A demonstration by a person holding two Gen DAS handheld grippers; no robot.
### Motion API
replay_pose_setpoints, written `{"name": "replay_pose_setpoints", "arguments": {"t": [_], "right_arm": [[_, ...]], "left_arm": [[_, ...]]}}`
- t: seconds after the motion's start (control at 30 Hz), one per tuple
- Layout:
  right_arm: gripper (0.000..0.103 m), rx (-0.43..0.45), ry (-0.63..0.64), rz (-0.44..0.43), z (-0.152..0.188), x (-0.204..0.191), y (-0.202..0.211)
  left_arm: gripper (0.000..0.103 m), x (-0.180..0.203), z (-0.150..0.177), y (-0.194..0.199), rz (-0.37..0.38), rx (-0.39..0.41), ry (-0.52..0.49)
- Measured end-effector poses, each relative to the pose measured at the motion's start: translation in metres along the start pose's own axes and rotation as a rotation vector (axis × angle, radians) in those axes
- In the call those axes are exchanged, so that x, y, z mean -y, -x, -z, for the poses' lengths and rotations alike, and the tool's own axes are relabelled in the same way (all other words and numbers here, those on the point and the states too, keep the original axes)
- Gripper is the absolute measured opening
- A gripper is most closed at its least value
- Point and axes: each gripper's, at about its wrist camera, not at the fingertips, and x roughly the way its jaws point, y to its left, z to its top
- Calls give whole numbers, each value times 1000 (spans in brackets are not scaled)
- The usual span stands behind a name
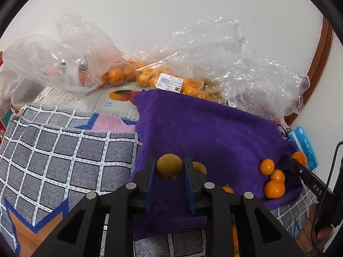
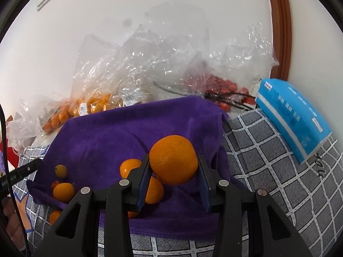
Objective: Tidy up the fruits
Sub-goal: 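Open the right tool to drop the orange while the left tool releases its fruit, then withdraw both open tools from the towel toward the loose oranges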
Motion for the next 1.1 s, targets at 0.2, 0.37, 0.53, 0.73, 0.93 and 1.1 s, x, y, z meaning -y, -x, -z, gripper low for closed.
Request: {"name": "replay_pose_setpoints", "arguments": {"t": [0.2, 0.37, 0.53, 0.73, 0.93, 1.1], "right_arm": [[41, -42, -14, 9, 4, 4, -11], [41, -51, -18, 13, 7, 3, -13], [41, -33, 9, 33, 10, -1, -12], [43, 16, 41, 45, 10, -7, -1], [45, -4, 33, 21, 8, -16, 14], [53, 15, 31, 16, 13, -29, 35]], "left_arm": [[25, 5, 8, -6, -19, -5, -29], [25, 12, 13, -7, -21, -7, -58], [25, 21, 18, -7, -55, 3, -110], [25, 23, 18, -8, -60, 5, -117], [30, 23, 17, -4, -52, 2, -107], [31, 27, 14, 8, -66, 29, -126]]}}
